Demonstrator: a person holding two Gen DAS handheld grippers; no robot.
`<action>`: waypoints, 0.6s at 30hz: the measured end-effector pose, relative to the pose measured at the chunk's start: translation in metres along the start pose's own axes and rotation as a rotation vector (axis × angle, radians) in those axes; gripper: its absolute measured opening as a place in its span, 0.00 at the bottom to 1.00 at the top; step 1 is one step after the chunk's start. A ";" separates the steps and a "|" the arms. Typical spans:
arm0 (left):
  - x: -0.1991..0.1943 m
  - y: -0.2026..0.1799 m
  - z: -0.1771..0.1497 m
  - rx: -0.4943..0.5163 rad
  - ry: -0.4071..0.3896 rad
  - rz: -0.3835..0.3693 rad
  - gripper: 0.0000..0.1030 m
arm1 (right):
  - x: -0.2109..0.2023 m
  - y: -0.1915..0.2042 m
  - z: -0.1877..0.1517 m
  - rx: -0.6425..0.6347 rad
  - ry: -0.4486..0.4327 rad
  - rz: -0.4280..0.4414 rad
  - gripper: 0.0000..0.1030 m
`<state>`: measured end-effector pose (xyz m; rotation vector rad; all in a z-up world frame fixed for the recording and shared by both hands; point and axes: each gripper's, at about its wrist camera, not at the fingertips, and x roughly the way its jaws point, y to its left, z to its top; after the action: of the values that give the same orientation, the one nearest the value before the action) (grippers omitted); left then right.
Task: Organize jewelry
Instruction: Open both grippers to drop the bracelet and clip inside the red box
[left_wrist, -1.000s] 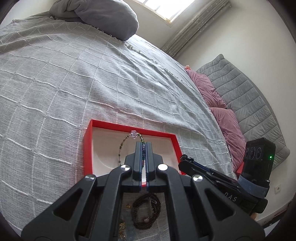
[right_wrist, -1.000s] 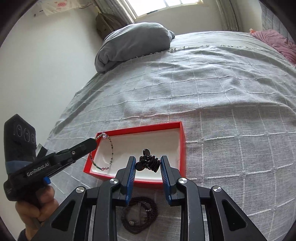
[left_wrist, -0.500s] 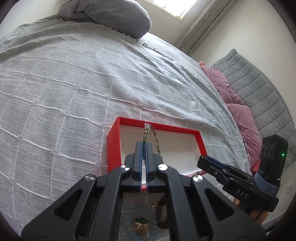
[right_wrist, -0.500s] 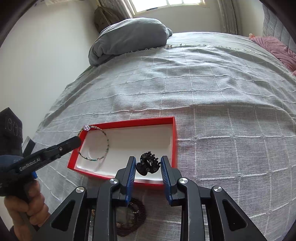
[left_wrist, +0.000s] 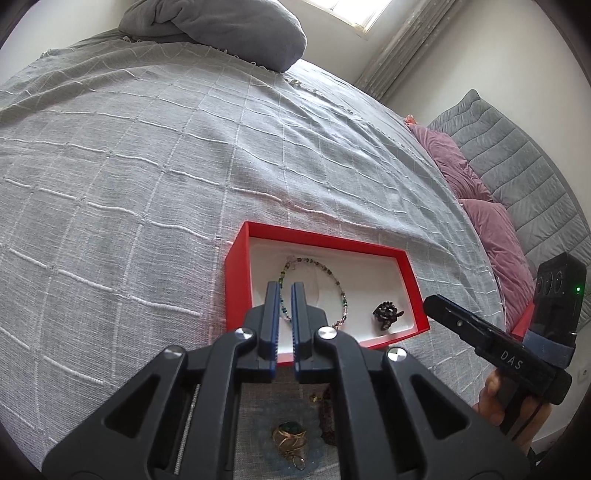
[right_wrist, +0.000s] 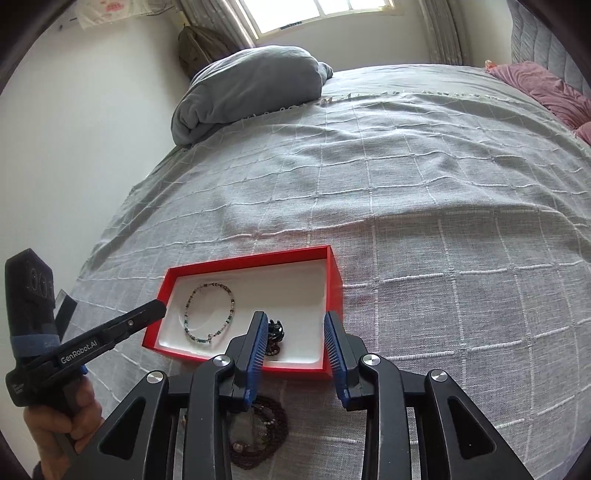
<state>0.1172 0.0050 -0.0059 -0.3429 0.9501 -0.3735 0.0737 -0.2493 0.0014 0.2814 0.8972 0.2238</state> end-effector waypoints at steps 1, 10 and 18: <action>-0.002 0.000 0.000 0.003 0.000 0.003 0.05 | -0.001 -0.002 0.000 0.007 0.000 0.000 0.32; -0.019 -0.008 -0.012 0.061 0.010 0.021 0.06 | -0.008 -0.003 -0.005 0.020 0.004 0.022 0.32; -0.024 -0.008 -0.027 0.084 0.046 0.017 0.07 | -0.005 -0.009 -0.010 0.044 0.026 0.024 0.33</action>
<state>0.0812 0.0059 0.0004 -0.2501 0.9788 -0.4061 0.0632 -0.2581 -0.0039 0.3306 0.9256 0.2308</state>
